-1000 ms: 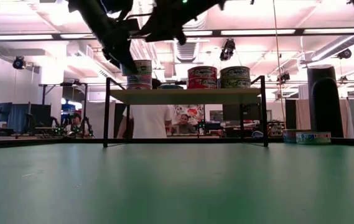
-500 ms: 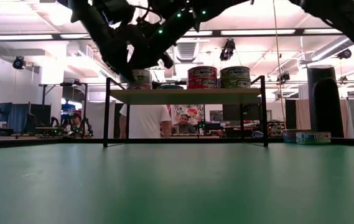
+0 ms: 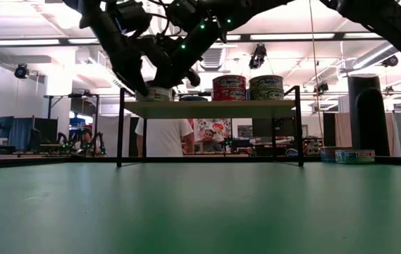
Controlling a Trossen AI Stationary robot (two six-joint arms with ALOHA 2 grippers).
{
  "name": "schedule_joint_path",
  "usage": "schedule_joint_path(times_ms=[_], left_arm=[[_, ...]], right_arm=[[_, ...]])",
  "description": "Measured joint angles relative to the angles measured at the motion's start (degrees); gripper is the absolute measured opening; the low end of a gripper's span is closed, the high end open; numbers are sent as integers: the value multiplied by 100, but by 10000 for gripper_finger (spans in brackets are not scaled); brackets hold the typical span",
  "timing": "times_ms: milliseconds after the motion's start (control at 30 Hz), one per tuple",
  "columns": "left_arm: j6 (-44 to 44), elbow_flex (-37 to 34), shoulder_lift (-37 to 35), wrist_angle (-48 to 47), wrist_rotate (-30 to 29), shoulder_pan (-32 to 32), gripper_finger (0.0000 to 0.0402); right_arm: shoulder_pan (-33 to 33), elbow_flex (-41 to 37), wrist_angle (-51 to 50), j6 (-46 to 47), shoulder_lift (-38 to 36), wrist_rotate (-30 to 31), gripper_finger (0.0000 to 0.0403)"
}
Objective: Stack canned seafood by type on shelf
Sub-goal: Put the left green white tuna can on the shelf
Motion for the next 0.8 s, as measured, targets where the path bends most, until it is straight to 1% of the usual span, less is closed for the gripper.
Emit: schedule_joint_path(times_ms=[200, 300, 367, 433, 500, 533, 667, 733, 800], left_arm=[[-89, 54, 50, -171, 37, 21, 400], [-114, 260, -39, -495, 38, 19, 400], [-114, 582, -123, -862, 42, 19, 400], [-111, 964, -147, -1513, 119, 19, 400], [-134, 1336, -149, -2100, 338, 16, 400], [-177, 1478, -171, -2221, 461, 4, 400], [-438, 1711, -560, -2196, 951, -50, 400], [-619, 1713, -826, -2059, 1038, -98, 400], [-807, 1696, -1121, -2003, 1053, -163, 398]], right_arm=[[-13, -4, -8, -17, 0, -26, 40], [-13, -9, -13, -20, 0, -30, 39], [-13, -11, -11, -20, 0, -30, 39], [-13, -11, -7, -20, 0, -33, 38], [-13, -28, 76, -20, 12, -30, 38], [-15, -34, 152, -20, 16, -32, 38], [-24, -121, 559, -17, 33, -36, 38], [-26, -153, 711, -18, 39, -4, 38], [-22, -155, 772, -27, 39, 153, 38]])
